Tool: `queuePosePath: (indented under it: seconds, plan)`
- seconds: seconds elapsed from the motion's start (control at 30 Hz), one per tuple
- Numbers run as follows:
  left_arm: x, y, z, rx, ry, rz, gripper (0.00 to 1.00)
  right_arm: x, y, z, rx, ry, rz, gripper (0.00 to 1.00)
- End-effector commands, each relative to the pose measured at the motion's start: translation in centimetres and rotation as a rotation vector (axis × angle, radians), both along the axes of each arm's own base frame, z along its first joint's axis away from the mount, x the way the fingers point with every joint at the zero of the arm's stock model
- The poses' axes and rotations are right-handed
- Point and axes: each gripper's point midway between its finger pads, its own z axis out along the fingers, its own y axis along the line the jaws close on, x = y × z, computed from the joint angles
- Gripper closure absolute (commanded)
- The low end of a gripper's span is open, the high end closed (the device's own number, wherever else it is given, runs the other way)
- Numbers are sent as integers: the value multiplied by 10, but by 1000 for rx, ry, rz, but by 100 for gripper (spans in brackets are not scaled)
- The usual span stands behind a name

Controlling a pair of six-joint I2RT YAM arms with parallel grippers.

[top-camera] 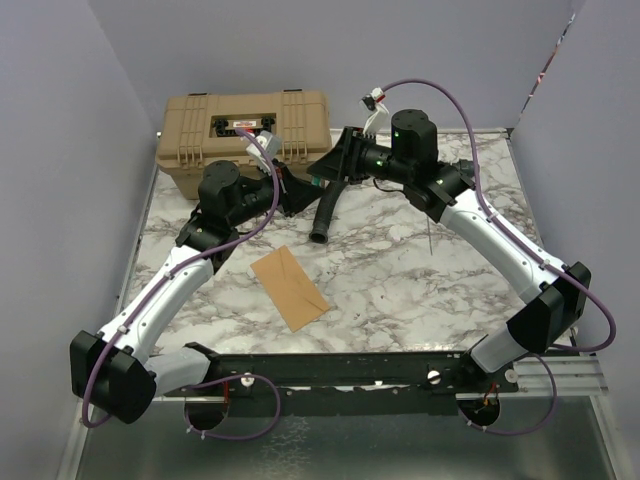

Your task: Place the letter into the envelope and seal it

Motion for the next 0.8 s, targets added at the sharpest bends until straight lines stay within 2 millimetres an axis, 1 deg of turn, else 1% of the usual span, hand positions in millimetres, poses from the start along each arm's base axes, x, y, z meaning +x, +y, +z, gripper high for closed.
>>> queuePosePath:
  seconds: [0.0, 0.13, 0.2, 0.23, 0.27, 0.33, 0.37, 0.43, 0.5, 0.57, 0.63, 0.67, 0.7, 0.77]
  plan:
    - [-11, -2, -9, 7, 25, -46, 100, 2, 1, 10, 16, -24, -5, 59]
    - [-12, -2, -8, 6, 26, -50, 100, 0, 2, 7, 23, -10, 4, 81]
    - [-15, -2, -7, 3, 24, -59, 100, -4, 1, 12, 43, -39, 20, 94]
    - [-17, -3, -5, 0, 22, -73, 100, -7, 1, 16, 54, -68, 37, 99]
    - [-21, -4, -3, -3, 19, -94, 100, -12, 1, 22, 64, -105, 65, 99]
    - [-32, -8, 2, -9, 12, -153, 100, -33, 3, 38, 104, -217, 207, 100]
    - [-39, -9, 5, -11, 3, -192, 100, -46, 3, 46, 126, -273, 289, 100]
    - [-52, -12, 10, -15, -14, -264, 100, -80, 1, 56, 170, -394, 504, 100]
    - [-70, -14, 16, -15, -41, -359, 100, -111, -5, 57, 202, -476, 680, 100]
    - [-94, -15, 23, -20, -86, -489, 100, -129, -11, 56, 217, -530, 798, 100]
    - [-110, -12, 32, -25, -132, -558, 100, -143, -17, 54, 221, -570, 881, 100]
    - [-114, -11, 35, -24, -159, -570, 100, -148, -20, 53, 224, -583, 908, 99]
    - [-115, -10, 37, -23, -175, -570, 100, -149, -21, 54, 226, -585, 905, 99]
    - [-113, -10, 41, -24, -194, -550, 100, -138, -16, 55, 216, -556, 825, 99]
